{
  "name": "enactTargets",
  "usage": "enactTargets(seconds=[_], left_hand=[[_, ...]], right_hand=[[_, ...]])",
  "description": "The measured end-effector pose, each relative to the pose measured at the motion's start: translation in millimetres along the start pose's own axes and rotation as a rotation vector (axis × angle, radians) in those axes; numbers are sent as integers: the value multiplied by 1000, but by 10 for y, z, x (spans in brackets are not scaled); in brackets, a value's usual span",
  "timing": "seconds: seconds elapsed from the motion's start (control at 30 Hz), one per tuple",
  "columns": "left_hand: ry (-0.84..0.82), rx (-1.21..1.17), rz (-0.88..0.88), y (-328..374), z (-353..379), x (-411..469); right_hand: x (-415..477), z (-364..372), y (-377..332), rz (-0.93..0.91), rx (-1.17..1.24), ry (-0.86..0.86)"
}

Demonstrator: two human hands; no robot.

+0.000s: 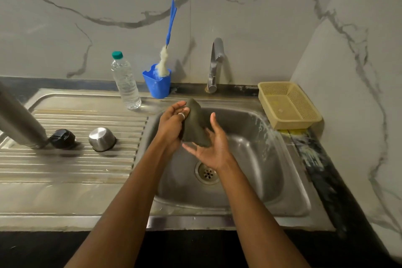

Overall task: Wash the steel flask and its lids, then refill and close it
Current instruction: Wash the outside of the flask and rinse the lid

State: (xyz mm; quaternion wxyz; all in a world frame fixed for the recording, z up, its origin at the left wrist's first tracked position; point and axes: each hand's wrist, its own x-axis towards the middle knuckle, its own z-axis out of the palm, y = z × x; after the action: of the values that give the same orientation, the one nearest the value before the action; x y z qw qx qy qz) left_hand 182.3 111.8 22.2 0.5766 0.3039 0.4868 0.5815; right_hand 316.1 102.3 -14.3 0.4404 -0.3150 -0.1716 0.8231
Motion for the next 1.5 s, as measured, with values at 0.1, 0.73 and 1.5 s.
enactTargets(seconds=[0.1,0.73,1.5], left_hand=[[-29,-25,54,-89,-59,77],[51,-34,446,-128,-266,-353],[652,622,624,423,-2168,-723]], right_hand=[[112,-30,-7,-125,96,-124],[-113,189,315,-178,-174,-149],[188,1372,1206,-287,-218,-220]])
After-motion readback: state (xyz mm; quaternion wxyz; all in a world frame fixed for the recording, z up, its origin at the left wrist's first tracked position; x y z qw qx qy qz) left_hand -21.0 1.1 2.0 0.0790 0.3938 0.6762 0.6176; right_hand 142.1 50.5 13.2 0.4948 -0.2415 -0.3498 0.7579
